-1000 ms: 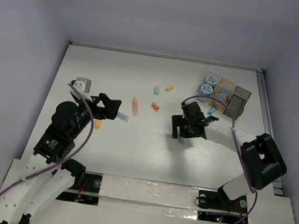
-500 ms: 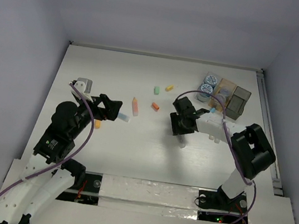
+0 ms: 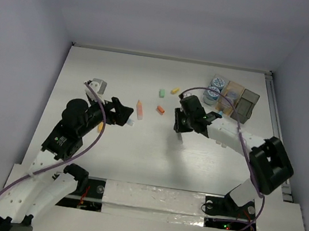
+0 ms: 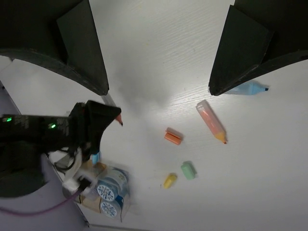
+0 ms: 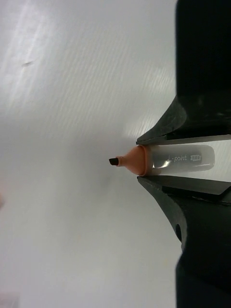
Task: Sort the stationery into containers
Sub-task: Pick up the pen from the center of the board.
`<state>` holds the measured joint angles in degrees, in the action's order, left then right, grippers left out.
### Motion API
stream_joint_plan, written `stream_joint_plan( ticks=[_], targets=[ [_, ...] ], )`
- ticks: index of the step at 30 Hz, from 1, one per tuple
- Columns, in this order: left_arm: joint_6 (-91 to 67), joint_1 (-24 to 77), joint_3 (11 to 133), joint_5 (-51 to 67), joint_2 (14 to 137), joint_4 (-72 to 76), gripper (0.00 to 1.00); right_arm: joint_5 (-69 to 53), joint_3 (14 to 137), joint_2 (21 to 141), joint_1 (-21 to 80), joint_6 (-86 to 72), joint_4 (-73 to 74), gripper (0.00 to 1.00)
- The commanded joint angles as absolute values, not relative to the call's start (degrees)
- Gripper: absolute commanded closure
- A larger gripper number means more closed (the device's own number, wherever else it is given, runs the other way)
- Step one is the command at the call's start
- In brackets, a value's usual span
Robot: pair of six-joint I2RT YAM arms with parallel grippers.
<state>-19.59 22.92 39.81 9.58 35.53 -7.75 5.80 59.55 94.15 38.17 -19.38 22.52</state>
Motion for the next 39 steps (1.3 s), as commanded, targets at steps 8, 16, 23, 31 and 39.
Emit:
stream_joint_plan(
  ticks=[8, 16, 23, 31, 39],
  targets=[
    [-17.93, 23.20, 39.37, 19.16, 43.94, -3.69, 0.33, 2.20, 68.37, 87.27, 47.10, -30.93, -5.96, 0.88],
    [-18.10, 22.68, 39.29, 18.46, 44.91, -3.16, 0.32, 3.69, 74.09, 93.07, 54.05, -33.40, -11.95, 0.88],
    [-17.84, 22.68, 39.29, 17.23, 45.79, -3.51, 0.42, 4.04, 76.02, 95.01, 56.16, -34.45, -14.59, 0.88],
    [-17.67, 22.68, 39.64, 14.59, 45.44, -3.95, 0.71, 4.13, 77.26, 95.62, 57.83, -34.63, -14.15, 0.87],
    [-17.14, 22.68, 39.82, 13.18, 43.77, -4.57, 1.00, 9.22, 74.62, 92.38, 57.83, -32.53, -11.08, 0.79]
  ],
)
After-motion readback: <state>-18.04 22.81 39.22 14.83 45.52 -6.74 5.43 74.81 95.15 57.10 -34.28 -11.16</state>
